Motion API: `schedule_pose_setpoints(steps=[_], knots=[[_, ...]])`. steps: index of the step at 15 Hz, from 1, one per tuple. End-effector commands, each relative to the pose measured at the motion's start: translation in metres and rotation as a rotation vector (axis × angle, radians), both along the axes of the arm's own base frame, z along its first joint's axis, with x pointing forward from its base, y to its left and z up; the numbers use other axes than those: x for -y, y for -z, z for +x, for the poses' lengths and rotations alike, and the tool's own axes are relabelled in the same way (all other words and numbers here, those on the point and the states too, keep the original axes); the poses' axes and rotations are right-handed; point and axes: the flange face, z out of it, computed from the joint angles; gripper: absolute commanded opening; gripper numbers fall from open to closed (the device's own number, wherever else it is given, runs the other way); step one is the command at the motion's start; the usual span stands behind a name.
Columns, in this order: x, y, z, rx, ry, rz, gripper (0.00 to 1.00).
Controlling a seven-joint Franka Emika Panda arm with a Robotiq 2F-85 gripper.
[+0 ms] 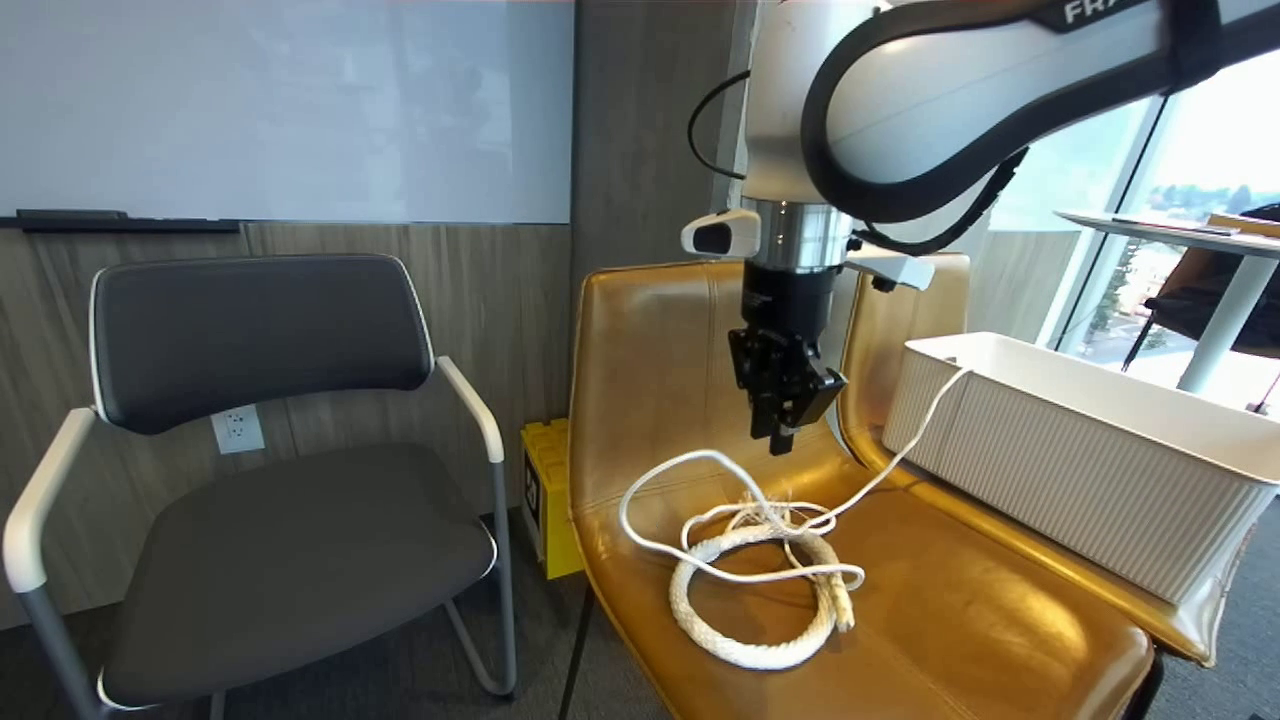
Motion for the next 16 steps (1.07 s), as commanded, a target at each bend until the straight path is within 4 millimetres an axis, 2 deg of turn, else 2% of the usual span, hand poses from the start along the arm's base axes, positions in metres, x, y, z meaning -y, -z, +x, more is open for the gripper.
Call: schedule_pose_setpoints(steps=[1, 6, 8, 12, 16], knots=[[0.042, -0.028, -0.017, 0.012, 0.023, -0.020, 0.64], [0.104, -0.052, -0.026, 0.049, 0.021, -0.097, 0.99], [0.129, -0.052, -0.028, 0.058, -0.001, -0.145, 1.00], [0.178, -0.038, -0.033, 0.057, -0.027, -0.236, 1.00], [0.215, -0.024, -0.031, 0.068, -0.048, -0.322, 1.00]])
